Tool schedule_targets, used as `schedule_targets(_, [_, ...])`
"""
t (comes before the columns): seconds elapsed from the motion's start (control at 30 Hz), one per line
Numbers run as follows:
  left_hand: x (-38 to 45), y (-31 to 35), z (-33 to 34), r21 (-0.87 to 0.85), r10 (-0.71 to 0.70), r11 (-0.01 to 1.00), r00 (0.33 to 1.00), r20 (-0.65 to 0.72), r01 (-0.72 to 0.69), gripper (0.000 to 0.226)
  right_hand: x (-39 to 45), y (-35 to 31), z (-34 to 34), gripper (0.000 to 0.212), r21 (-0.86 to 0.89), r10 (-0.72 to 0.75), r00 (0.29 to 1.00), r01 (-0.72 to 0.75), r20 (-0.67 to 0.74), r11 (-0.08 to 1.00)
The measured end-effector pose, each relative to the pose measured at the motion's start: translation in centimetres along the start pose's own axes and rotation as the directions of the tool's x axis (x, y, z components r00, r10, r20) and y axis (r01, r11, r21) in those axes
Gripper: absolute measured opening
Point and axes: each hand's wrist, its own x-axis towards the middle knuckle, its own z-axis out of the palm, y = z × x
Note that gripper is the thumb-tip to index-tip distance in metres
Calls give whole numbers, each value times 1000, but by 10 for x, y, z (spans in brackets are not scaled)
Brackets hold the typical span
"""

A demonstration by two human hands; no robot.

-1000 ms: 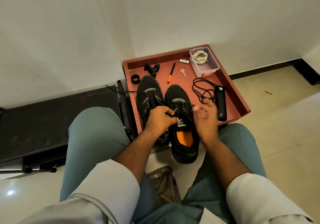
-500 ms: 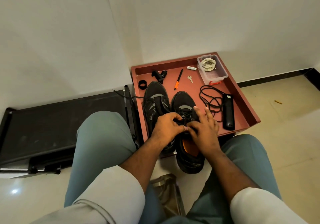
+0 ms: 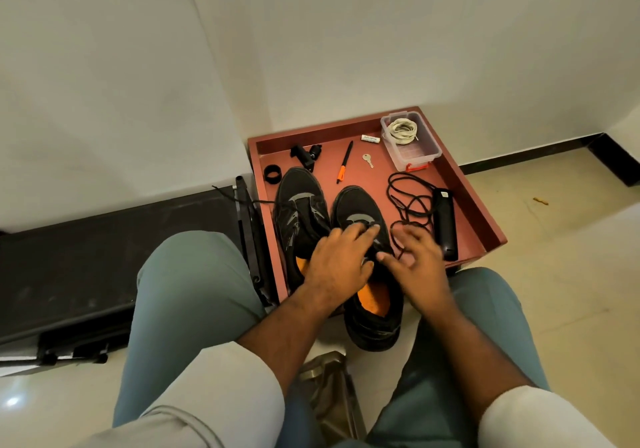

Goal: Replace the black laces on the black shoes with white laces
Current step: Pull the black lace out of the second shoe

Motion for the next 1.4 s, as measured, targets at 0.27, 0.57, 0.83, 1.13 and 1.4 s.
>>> schedule_targets(0.27, [1,8,9,144,-6,990,1000,26,2,65,-7,-4,-8,39,-125,-107,971,136,216,983])
schedule_targets(0.57, [3,4,7,-272,-341,919,920,-194,284,8,-15,1,-4,39,-130,-110,973,138,201,982])
schedule_targets(0.83, [0,10,1,58,-102,993,995,-11,103,45,-14,2,4,34,-111,-121,977,142,174,984])
schedule_targets(1.13, [2,-2,-6,-109,-303,952,924,-232,285,16,-14,2,0,34,-103,-104,979,123,177,987])
schedule_targets(1.4, [-1,4,-10,-136,-235,968,954,-185,212,40,-10,6,7,37,-107,-141,976,160,164,981])
